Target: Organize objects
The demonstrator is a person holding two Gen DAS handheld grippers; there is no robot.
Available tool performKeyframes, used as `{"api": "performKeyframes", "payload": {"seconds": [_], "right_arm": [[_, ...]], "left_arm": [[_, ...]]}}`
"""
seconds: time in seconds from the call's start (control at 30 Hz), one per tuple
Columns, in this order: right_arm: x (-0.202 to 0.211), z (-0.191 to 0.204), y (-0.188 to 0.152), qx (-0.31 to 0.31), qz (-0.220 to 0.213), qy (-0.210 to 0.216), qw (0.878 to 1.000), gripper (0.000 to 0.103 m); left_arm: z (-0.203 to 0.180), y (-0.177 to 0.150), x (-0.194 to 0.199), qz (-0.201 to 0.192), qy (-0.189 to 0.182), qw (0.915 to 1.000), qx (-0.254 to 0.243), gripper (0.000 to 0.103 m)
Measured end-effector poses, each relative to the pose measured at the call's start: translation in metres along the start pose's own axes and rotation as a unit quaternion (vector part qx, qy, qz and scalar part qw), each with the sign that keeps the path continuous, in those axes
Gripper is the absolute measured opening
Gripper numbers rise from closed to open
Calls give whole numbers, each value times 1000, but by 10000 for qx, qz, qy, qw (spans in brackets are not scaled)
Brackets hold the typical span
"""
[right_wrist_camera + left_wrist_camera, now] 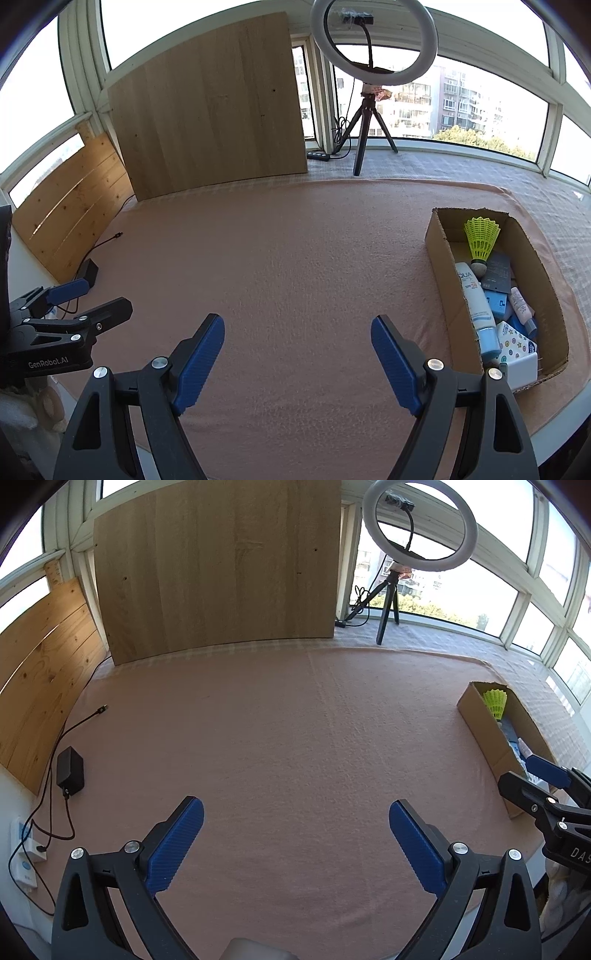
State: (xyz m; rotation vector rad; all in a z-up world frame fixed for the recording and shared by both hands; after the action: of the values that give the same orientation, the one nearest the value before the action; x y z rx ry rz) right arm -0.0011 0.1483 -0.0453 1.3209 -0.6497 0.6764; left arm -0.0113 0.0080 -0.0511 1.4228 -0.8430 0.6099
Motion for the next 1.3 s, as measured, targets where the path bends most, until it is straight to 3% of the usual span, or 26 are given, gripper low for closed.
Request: {"api": "performKeyframes", "payload": {"seconds": [1.3], "right_arm": [[-4, 13, -3, 63, 74, -80, 9999, 79]], "left_arm": [[12, -6, 3, 27, -10, 10000, 38, 102]]}}
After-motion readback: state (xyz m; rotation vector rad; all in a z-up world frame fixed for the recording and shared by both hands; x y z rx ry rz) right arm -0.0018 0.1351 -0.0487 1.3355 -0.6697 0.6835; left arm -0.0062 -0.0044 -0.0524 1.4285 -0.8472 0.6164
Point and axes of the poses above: each gripper's, at about its wrist camera, not at the fingertips, and x roughly against the way its jaws point, z to its left, y to its top, the point moved 1 cm from there along -x, roughly the way its jaws point, and after that the axes turned 1 degree about z, right-handed, at the moved point
